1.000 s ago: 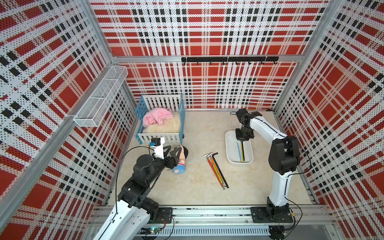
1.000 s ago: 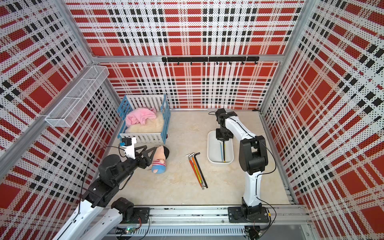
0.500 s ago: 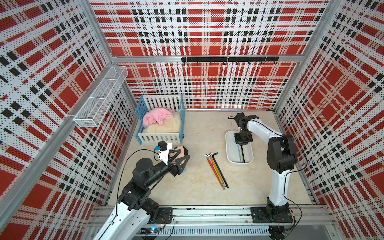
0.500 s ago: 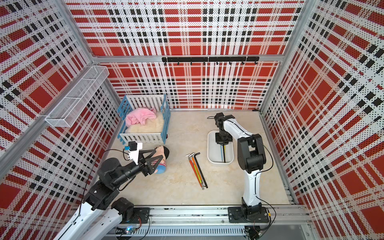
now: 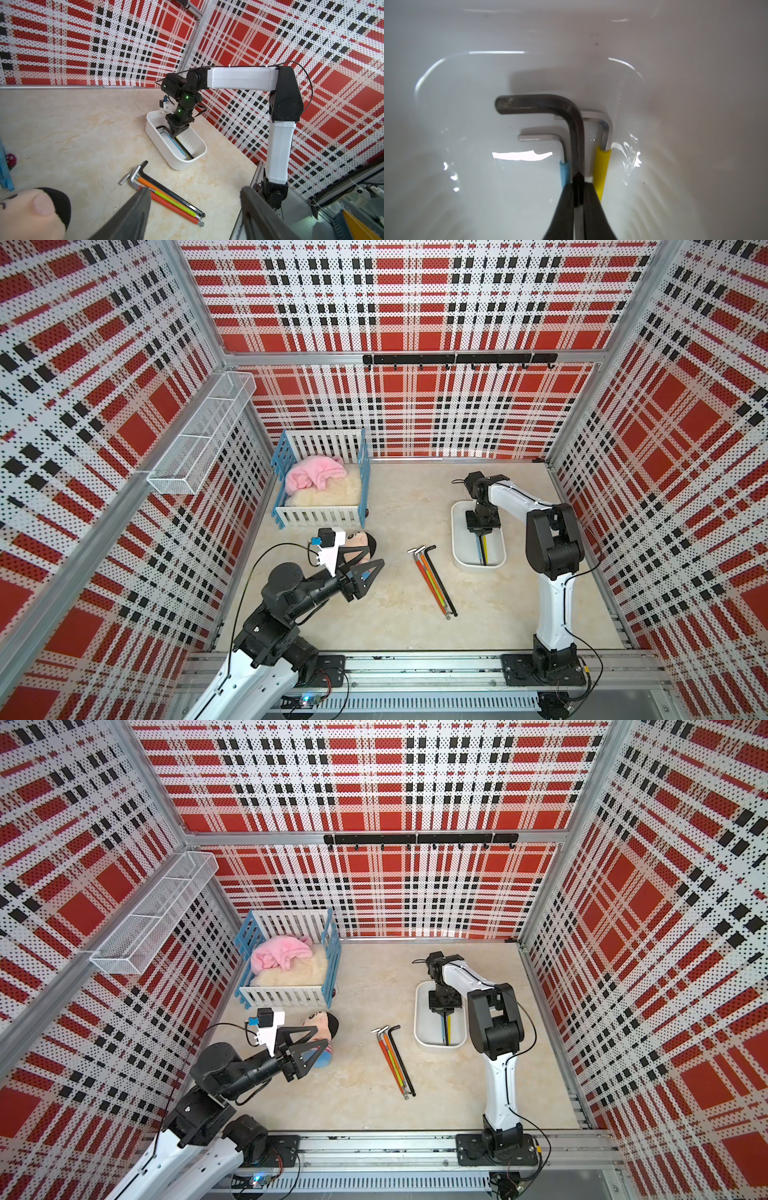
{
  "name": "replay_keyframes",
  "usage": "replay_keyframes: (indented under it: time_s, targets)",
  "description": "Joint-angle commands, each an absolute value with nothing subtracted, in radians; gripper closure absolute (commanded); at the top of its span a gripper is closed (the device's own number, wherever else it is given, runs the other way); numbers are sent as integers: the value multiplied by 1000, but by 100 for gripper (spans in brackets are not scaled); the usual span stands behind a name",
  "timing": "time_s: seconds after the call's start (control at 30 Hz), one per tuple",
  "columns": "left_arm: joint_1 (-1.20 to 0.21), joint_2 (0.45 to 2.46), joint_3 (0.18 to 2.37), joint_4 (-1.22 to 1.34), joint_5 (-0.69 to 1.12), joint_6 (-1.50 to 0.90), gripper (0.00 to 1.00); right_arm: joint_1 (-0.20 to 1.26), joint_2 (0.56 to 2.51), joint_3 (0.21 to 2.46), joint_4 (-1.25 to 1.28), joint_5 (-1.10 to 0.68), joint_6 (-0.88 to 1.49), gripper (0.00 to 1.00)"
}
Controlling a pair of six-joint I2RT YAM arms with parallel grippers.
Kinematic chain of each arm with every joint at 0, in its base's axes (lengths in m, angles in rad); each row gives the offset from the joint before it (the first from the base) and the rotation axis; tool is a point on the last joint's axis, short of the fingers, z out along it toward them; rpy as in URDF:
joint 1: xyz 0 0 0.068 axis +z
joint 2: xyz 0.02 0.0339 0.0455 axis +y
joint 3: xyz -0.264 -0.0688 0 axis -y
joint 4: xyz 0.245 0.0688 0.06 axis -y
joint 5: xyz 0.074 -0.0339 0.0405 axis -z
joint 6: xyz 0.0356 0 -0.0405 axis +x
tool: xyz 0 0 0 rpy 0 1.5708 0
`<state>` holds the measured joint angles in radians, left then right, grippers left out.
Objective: Put the hex key on the desktop into the storage box
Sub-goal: Place the Allen key in the storage box, then pick up the Allen key from the center of the board.
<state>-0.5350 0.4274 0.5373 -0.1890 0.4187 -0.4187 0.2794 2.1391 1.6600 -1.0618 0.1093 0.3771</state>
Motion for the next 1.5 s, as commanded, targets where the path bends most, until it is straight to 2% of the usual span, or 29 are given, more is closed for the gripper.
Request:
replay_keyframes:
  time_s: [0.0, 0.1, 0.23, 0.43, 0.73, 1.0, 1.23, 1.47]
  targets:
    - [-550, 410, 556, -238, 379, -484, 28, 285, 2155, 1662, -1058, 103, 390, 89]
    - [-557, 414, 566, -277, 356, -514, 29, 289, 2146, 1666, -1061, 104, 391, 76]
    - [-560, 400, 565, -318, 337, -551, 31, 315, 2099, 1673, -1060, 124, 390, 63]
    - [-565, 374, 565, -375, 306, -582, 33, 386, 1976, 1661, -1059, 162, 407, 59]
    - [-566, 320, 551, -390, 261, -608, 33, 593, 1821, 1551, -1016, 121, 433, 59]
    - [-566, 331, 549, -398, 253, -612, 32, 745, 1872, 1469, -964, 25, 483, 63]
    - [-566, 319, 549, -400, 244, -612, 31, 762, 1927, 1439, -922, 3, 501, 74]
    - [-564, 315, 549, -400, 241, -614, 31, 761, 1973, 1414, -901, 5, 488, 77]
